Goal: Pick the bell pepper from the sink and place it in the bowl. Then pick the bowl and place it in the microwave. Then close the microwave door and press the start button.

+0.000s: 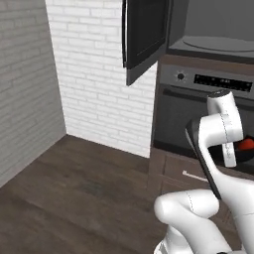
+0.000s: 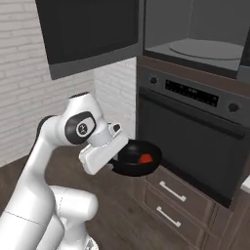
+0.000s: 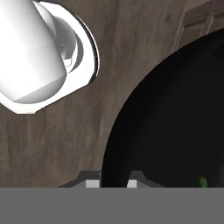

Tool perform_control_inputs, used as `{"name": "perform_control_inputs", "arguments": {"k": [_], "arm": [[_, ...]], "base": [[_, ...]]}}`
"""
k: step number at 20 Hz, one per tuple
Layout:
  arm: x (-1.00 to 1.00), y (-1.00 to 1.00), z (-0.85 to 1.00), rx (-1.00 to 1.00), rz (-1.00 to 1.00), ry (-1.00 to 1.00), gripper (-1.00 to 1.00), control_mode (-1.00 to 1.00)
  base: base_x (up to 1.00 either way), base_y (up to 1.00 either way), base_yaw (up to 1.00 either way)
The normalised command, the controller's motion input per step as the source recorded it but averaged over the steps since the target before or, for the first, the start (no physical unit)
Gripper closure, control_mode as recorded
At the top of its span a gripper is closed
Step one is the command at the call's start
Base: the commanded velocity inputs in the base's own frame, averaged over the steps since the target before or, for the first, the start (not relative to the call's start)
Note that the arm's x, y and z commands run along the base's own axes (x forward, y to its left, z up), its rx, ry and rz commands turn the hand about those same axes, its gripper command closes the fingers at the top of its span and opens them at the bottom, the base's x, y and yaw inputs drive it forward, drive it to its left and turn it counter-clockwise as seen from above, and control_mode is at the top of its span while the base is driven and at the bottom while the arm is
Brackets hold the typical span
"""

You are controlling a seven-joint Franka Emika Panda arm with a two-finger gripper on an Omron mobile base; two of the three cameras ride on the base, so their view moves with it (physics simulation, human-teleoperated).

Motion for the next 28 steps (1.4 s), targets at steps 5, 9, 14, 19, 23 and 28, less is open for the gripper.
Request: {"name": "perform_control_inputs", "arguments": {"k": [5,9,14,19,23,28], "arm": [[0.00,0.00,0.00,0.00,0.00,0.00,1.00,1.00],[0.00,0.00,0.00,0.00,0.00,0.00,1.00,1.00],[0.00,0.00,0.00,0.00,0.00,0.00,1.00,1.00],[0.00,0.00,0.00,0.00,0.00,0.00,1.00,1.00],[0.00,0.00,0.00,0.00,0.00,0.00,1.00,1.00],[0.00,0.00,0.00,0.00,0.00,0.00,1.00,1.00]], "base": [[0.60,0.14,-0.30],[0.58,0.08,-0.30],[0.49,0.03,-0.34],[0.47,0.01,-0.34],[0.50,0.09,-0.30],[0.48,0.12,-0.27]]}}
